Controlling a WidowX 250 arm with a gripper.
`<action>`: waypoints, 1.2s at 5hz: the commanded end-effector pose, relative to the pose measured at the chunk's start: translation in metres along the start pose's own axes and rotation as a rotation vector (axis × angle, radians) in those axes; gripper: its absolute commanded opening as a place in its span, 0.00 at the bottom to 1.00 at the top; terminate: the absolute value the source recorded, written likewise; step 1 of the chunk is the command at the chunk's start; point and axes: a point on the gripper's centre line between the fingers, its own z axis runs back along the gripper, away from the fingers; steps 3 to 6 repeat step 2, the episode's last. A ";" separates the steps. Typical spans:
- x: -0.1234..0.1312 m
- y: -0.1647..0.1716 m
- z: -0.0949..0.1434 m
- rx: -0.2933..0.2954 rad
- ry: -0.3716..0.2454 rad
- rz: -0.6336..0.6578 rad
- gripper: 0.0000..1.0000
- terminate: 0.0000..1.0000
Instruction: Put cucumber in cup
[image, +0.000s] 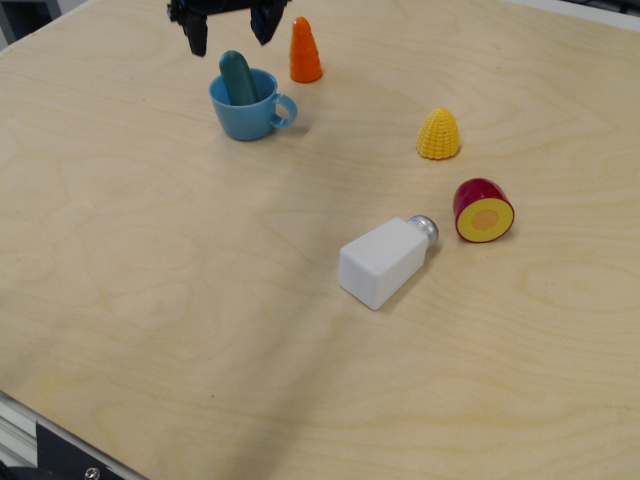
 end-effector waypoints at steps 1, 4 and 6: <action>0.001 0.017 0.049 -0.041 -0.011 0.012 1.00 0.00; 0.001 0.017 0.049 -0.041 -0.011 0.012 1.00 1.00; 0.001 0.017 0.049 -0.041 -0.011 0.012 1.00 1.00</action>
